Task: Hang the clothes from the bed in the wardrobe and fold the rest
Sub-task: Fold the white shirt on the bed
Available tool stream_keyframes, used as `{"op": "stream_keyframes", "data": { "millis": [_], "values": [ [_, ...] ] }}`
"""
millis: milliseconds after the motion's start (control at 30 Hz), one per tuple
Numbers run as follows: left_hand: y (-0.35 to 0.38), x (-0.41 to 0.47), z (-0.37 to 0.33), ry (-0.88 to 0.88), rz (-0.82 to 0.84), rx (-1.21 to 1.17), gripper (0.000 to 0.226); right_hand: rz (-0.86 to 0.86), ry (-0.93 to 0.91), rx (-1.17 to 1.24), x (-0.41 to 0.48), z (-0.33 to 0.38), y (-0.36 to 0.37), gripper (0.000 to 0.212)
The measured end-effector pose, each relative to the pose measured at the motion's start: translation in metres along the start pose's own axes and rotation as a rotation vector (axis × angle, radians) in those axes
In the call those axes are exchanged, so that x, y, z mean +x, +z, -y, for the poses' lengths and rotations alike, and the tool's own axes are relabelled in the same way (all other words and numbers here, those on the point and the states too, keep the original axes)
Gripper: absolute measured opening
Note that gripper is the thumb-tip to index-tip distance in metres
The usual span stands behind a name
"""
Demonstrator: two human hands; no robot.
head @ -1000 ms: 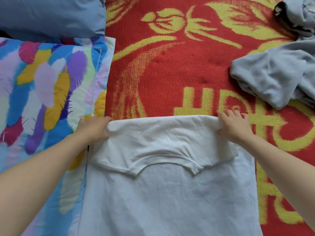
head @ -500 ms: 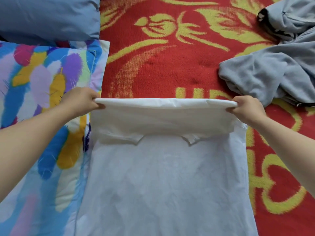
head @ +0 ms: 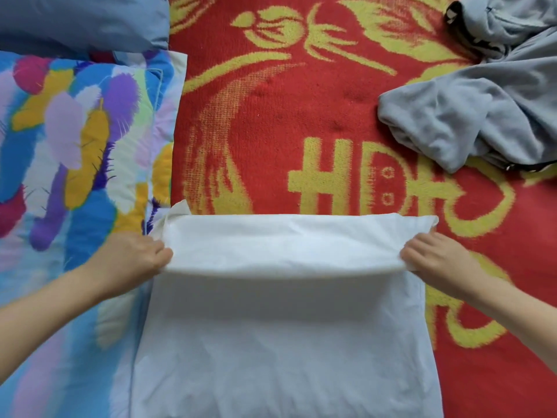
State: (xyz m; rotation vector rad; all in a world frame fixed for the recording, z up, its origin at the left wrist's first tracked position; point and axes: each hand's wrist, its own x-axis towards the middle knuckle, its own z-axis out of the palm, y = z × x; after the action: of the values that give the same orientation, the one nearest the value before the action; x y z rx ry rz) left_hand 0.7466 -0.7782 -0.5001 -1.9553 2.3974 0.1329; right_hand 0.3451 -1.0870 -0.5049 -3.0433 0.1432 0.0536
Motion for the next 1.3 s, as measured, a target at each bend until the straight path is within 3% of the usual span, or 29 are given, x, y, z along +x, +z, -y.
{"op": "stream_keyframes", "data": {
  "millis": [100, 200, 300, 400, 433, 500, 533, 600, 667, 767, 933, 1000, 1067, 1167, 1267, 1300],
  "values": [
    [0.020, -0.010, -0.030, -0.048, 0.102, -0.005, 0.015, 0.101, -0.088, -0.090, -0.012, 0.014, 0.017, 0.040],
    [0.042, -0.018, -0.052, -0.231, 0.294, -0.065, 0.043, 0.268, -0.073, -0.131, -0.011, 0.028, 0.029, 0.013],
    [0.043, -0.011, -0.061, -0.244, 0.578, -0.027, 0.055, 0.471, 0.089, -0.046, -0.013, 0.032, 0.038, 0.041],
    [0.033, 0.003, -0.055, -0.378, 0.485, 0.006, 0.067, 0.422, 0.112, -0.015, -0.007, 0.030, 0.035, 0.048],
    [0.027, 0.007, -0.052, -0.407, 0.355, -0.043, 0.071, 0.381, 0.161, -0.002, -0.003, 0.031, 0.032, 0.046],
    [0.028, 0.016, -0.041, -0.463, 0.021, 0.064, 0.049, 0.253, 0.321, -0.020, 0.005, 0.029, 0.027, 0.037],
    [0.024, 0.025, -0.034, -0.565, 0.027, 0.057, 0.039, 0.196, 0.451, -0.017, 0.010, 0.026, 0.027, 0.032],
    [0.023, 0.043, -0.025, -0.826, 0.250, -0.031, 0.042, 0.157, 0.809, 0.035, 0.022, 0.022, 0.028, 0.031],
    [0.031, 0.053, -0.015, -0.973, 0.454, -0.097, 0.034, 0.256, 1.090, 0.121, 0.031, 0.015, 0.032, 0.041],
    [0.042, 0.063, 0.001, -1.183, 0.381, -0.427, 0.023, 0.388, 1.260, 0.289, 0.040, 0.003, 0.036, 0.043],
    [0.042, 0.054, 0.027, -1.889, -0.119, -1.255, 0.005, 0.381, 1.301, 0.332, 0.034, -0.008, 0.045, 0.025],
    [0.041, 0.036, 0.035, -1.996, -0.186, -1.321, 0.011, 0.341, 1.328, 0.324, 0.028, -0.011, 0.043, 0.025],
    [0.040, 0.024, 0.037, -1.932, -0.094, -1.067, 0.023, 0.307, 1.334, 0.287, 0.024, -0.016, 0.040, 0.026],
    [0.038, 0.026, 0.031, -1.591, 0.077, -0.485, 0.027, 0.354, 1.265, 0.153, 0.025, -0.014, 0.038, 0.027],
    [0.035, 0.045, 0.018, -1.221, 0.036, -0.361, 0.052, 0.298, 1.081, 0.125, 0.036, -0.003, 0.038, 0.038],
    [0.035, 0.052, 0.012, -1.037, 0.110, -0.357, 0.060, 0.281, 0.970, 0.160, 0.041, 0.001, 0.038, 0.042]
  ]
}}
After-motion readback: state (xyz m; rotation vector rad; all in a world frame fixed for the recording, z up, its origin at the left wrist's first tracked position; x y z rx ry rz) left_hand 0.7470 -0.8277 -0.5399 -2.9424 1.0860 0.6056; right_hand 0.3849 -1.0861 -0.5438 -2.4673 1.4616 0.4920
